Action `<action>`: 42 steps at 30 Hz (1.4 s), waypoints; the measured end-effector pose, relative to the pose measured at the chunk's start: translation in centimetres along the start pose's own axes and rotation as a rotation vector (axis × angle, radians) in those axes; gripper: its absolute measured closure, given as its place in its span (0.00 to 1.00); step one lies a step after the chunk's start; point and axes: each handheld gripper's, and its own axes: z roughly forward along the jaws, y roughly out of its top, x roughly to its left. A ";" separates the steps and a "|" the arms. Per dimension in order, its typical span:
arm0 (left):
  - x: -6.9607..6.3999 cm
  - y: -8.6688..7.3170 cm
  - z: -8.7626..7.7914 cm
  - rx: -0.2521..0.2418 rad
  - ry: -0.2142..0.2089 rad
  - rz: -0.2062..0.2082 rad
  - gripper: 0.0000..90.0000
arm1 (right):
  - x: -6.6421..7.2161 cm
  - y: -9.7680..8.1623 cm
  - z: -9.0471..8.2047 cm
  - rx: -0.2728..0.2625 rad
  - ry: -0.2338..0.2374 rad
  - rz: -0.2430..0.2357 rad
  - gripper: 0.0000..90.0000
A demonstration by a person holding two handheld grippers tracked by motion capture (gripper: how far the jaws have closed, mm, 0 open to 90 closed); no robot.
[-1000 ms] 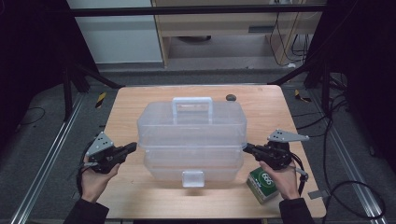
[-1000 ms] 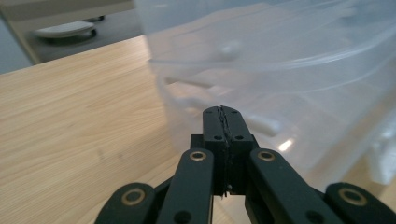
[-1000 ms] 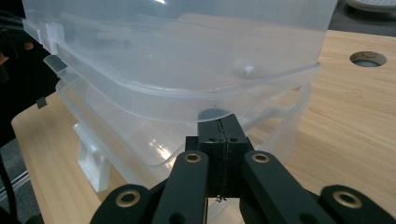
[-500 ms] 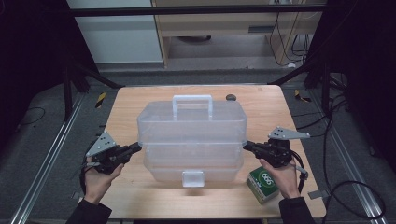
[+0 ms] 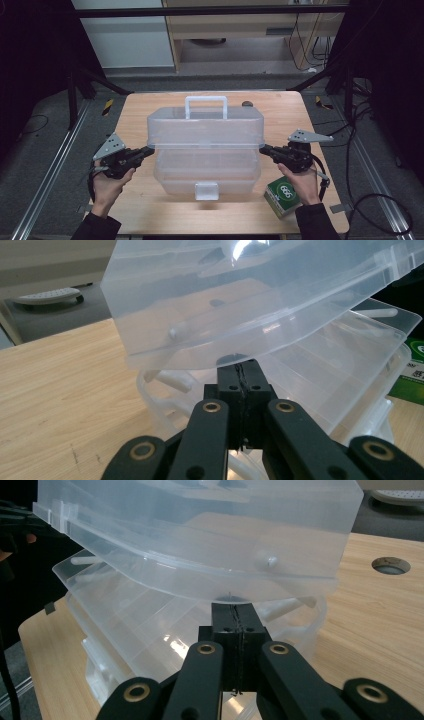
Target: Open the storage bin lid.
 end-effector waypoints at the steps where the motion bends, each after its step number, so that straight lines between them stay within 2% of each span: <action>1: 0.0 0.1 0.0 0.001 -0.002 -0.002 1.00 | -0.1 0.1 0.0 -0.003 0.000 -0.003 1.00; 3: 0.0 0.3 0.2 -0.009 0.009 -0.008 0.99 | -0.1 0.3 0.0 -0.012 0.001 -0.004 1.00; 7: 0.1 0.3 0.2 -0.019 0.005 -0.010 1.00 | -0.3 0.3 -0.2 -0.025 0.004 -0.010 1.00; 10: 0.1 0.1 0.2 -0.024 -0.002 -0.013 1.00 | -0.5 0.1 -0.3 -0.026 0.004 -0.001 1.00; 15: 0.0 0.0 0.3 -0.024 0.009 -0.007 0.99 | -0.5 0.1 -0.5 -0.024 -0.004 -0.004 1.00; 18: 0.1 -0.2 0.2 -0.009 0.024 0.003 0.95 | -0.3 0.1 -0.3 -0.020 0.000 -0.009 1.00; 19: 0.3 -0.5 0.1 0.003 0.048 0.005 0.94 | -0.3 0.1 -0.3 -0.018 0.003 -0.009 1.00; 20: 0.3 -0.5 0.1 0.003 0.048 0.005 0.92 | -0.3 0.1 -0.3 -0.017 0.004 -0.009 1.00; 21: 0.6 -1.0 0.0 0.014 0.076 0.007 0.88 | -0.2 0.0 -0.2 -0.016 0.006 -0.009 1.00; 22: 0.6 -1.0 0.0 0.014 0.076 0.007 0.84 | -0.2 0.0 -0.2 -0.016 0.006 -0.009 1.00; 25: 1.1 -1.3 0.0 -0.014 0.103 -0.005 0.76 | 0.0 0.0 0.1 0.005 0.011 -0.019 1.00; 28: 1.2 -1.3 0.1 -0.028 0.101 0.004 0.68 | 0.1 0.0 0.2 0.006 0.013 -0.018 1.00; 29: 1.1 -1.3 0.3 -0.040 0.110 0.023 0.66 | 0.1 0.0 0.2 0.006 0.013 -0.019 1.00; 31: 1.1 -1.2 0.4 -0.041 0.110 0.031 0.62 | 0.1 0.0 0.2 0.008 0.012 -0.019 1.00; 33: 1.0 -1.1 0.9 -0.058 0.112 0.058 0.59 | 0.1 0.0 0.2 0.006 0.013 -0.017 1.00; 42: 1.0 -1.0 1.6 -0.067 0.094 0.070 0.62 | 0.1 0.0 0.3 0.007 0.015 -0.019 1.00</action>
